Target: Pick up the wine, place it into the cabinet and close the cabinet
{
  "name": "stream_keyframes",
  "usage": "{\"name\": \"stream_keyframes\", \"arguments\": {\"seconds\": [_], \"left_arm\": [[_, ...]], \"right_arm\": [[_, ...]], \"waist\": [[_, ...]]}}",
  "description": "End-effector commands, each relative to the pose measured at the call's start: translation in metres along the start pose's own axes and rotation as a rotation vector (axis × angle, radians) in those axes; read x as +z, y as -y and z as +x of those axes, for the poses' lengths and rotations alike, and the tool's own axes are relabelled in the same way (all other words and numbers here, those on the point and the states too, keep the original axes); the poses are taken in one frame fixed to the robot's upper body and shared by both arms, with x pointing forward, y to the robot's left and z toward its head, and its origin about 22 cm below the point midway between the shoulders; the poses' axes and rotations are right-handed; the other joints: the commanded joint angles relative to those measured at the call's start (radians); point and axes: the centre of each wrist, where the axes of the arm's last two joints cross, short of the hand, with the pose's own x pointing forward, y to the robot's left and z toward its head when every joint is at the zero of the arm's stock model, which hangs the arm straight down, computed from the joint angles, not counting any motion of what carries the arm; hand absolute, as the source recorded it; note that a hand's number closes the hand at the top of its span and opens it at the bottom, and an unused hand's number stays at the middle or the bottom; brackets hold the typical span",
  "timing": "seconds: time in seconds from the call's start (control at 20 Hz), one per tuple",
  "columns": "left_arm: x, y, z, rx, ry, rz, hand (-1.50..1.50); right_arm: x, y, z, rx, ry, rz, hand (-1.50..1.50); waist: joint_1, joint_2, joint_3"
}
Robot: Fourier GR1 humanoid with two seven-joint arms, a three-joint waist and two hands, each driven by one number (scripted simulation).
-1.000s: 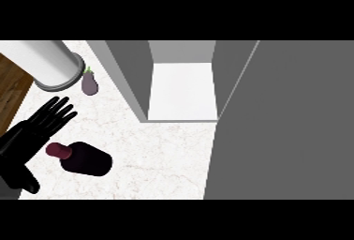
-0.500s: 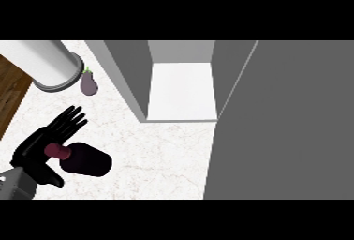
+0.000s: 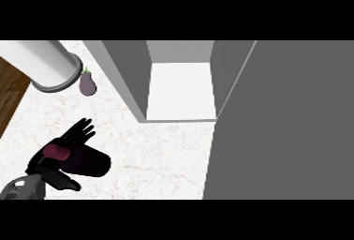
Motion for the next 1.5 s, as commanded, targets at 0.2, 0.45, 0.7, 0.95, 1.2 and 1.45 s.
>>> {"name": "stream_keyframes", "arguments": {"seconds": [0.2, 0.45, 0.7, 0.95, 1.2, 1.45], "left_arm": [[-0.009, 0.015, -0.031, 0.132, 0.06, -0.108, -1.5], [-0.012, 0.019, -0.039, 0.215, 0.068, -0.121, -1.5], [-0.014, 0.018, -0.038, 0.227, 0.07, -0.155, -1.5], [-0.014, 0.025, -0.046, 0.238, 0.099, -0.153, -1.5], [-0.031, 0.041, -0.05, 0.213, 0.136, -0.153, -1.5], [-0.029, 0.041, -0.055, 0.25, 0.145, -0.103, 1.5]], "right_arm": [[0.007, 0.003, 0.01, -0.012, 0.024, 0.011, -1.5], [0.008, 0.001, 0.008, -0.014, 0.027, 0.025, -1.5], [0.004, 0.0, 0.011, -0.014, 0.033, 0.028, -1.5], [0.013, 0.001, 0.013, 0.004, 0.033, 0.027, -1.5], [0.009, 0.0, 0.01, -0.016, 0.008, 0.018, -1.5], [0.009, 0.001, 0.018, -0.025, 0.004, 0.023, -1.5]], "waist": [[-0.006, 0.002, -0.001], [-0.011, 0.002, -0.001], [-0.005, 0.001, -0.001], [-0.011, 0.001, -0.001], [-0.007, 0.001, -0.001], [0.0, 0.0, 0.0]]}}
